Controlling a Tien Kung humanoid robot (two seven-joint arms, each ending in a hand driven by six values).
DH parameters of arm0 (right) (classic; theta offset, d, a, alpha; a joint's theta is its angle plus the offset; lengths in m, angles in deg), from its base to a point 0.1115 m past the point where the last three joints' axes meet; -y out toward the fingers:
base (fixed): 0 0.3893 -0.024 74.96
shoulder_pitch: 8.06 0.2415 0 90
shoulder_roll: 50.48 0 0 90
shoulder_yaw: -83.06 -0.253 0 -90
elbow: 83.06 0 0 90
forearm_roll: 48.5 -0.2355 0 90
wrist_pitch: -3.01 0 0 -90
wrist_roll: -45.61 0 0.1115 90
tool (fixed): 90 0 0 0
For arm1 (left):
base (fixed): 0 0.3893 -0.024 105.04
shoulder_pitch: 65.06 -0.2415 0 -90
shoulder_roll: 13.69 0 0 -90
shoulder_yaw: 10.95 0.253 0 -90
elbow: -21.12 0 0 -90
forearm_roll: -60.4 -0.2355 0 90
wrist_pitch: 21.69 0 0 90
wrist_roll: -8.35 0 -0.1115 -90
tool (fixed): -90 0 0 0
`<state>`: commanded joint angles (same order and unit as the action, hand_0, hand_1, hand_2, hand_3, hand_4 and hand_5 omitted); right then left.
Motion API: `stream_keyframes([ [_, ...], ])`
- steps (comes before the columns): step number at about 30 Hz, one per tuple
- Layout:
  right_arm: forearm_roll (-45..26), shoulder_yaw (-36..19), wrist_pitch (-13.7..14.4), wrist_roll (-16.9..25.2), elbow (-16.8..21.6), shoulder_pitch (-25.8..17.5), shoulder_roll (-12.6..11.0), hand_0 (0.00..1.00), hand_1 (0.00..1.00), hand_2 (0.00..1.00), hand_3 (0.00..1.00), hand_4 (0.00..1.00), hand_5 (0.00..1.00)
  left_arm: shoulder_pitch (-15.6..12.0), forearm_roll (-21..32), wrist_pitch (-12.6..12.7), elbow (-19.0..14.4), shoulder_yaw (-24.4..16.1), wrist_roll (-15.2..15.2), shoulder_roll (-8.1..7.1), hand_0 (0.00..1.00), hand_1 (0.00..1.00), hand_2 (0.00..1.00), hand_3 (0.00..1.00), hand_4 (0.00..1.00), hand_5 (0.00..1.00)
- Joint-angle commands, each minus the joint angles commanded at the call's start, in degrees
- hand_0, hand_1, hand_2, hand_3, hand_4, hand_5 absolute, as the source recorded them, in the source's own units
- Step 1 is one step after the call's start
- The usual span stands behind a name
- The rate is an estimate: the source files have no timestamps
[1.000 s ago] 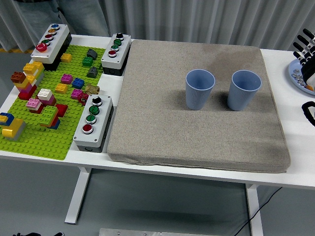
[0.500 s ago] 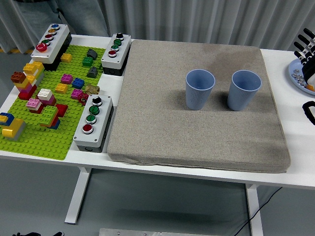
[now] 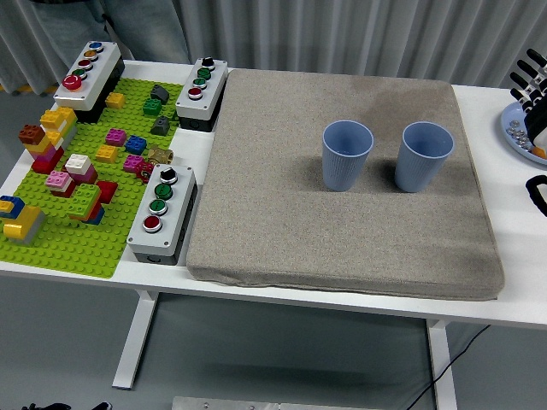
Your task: Pick cup pour cup place
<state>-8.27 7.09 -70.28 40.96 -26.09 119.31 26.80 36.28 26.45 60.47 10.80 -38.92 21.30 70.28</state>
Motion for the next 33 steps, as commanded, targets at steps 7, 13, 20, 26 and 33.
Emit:
stream_keyframes([
  [7,0.1,0.1,0.0,-0.1,0.1,0.0,0.0,0.967,0.831,0.829,0.793,0.824,0.998,-0.1,-0.2,0.0,0.0,-0.3,0.0,-0.02,0.778,0.762,0.812,0.631,0.504,0.998],
  [13,0.1,0.0,0.0,-0.1,0.2,0.0,-0.1,0.969,0.831,0.829,0.793,0.824,0.998,-0.1,-0.2,0.0,0.0,-0.3,0.0,-0.05,0.778,0.762,0.812,0.631,0.504,0.998],
  [20,0.2,0.1,0.1,-0.2,0.4,0.0,0.0,0.97,0.832,0.83,0.794,0.821,0.998,-0.1,-0.3,0.0,0.0,-0.3,0.0,-0.06,0.779,0.762,0.812,0.631,0.504,0.998],
  [26,0.1,0.2,0.1,-0.1,0.4,0.2,-0.1,0.971,0.832,0.83,0.794,0.821,0.998,-0.1,0.1,0.1,0.0,0.1,-0.1,-0.05,0.778,0.762,0.812,0.631,0.503,0.998],
  [33,0.1,0.2,0.1,-0.2,0.4,0.1,-0.1,0.971,0.833,0.832,0.793,0.819,0.998,0.0,0.3,0.1,0.0,0.4,-0.1,-0.02,0.778,0.762,0.812,0.63,0.504,0.998],
])
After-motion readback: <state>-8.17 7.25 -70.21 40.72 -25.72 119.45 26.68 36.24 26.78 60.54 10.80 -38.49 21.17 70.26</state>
